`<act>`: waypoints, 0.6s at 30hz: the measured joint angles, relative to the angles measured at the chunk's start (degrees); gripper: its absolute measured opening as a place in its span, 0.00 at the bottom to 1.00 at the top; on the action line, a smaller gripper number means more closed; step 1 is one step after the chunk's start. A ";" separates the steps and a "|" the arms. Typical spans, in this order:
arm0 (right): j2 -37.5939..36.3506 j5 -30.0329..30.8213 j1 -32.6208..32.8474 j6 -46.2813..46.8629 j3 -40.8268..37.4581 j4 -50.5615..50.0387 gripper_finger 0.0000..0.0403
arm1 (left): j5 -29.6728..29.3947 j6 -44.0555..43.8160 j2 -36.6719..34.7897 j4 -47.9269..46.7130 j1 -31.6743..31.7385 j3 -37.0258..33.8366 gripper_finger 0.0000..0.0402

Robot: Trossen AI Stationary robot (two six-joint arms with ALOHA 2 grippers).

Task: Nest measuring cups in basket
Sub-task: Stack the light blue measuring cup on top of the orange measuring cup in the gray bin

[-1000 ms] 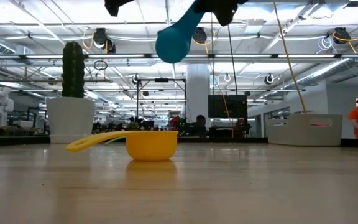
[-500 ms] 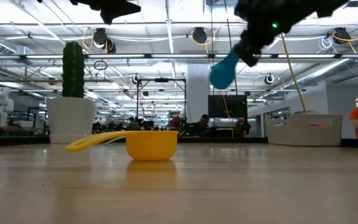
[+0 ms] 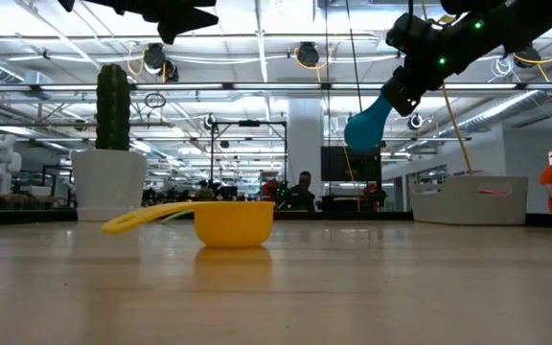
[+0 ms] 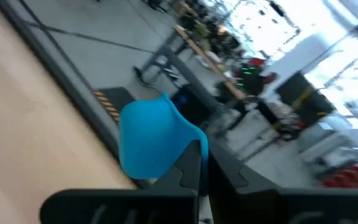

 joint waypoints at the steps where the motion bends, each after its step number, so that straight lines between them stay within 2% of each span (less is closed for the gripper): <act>1: 0.04 1.36 -0.34 -1.88 0.54 0.00 0.00 | 0.58 -0.33 0.00 -0.12 -0.02 0.00 0.55; 6: 0.33 11.42 -0.97 -14.58 2.34 0.07 0.00 | 2.03 -1.37 0.00 -0.44 0.00 0.00 0.55; 10: 0.32 16.36 -0.95 -20.08 1.43 -0.15 0.00 | 2.01 -1.37 0.00 -1.25 0.01 0.00 0.55; 18: 0.37 17.79 -5.40 -22.44 -5.41 -0.56 0.00 | 1.99 0.04 0.00 -1.23 0.00 0.00 0.55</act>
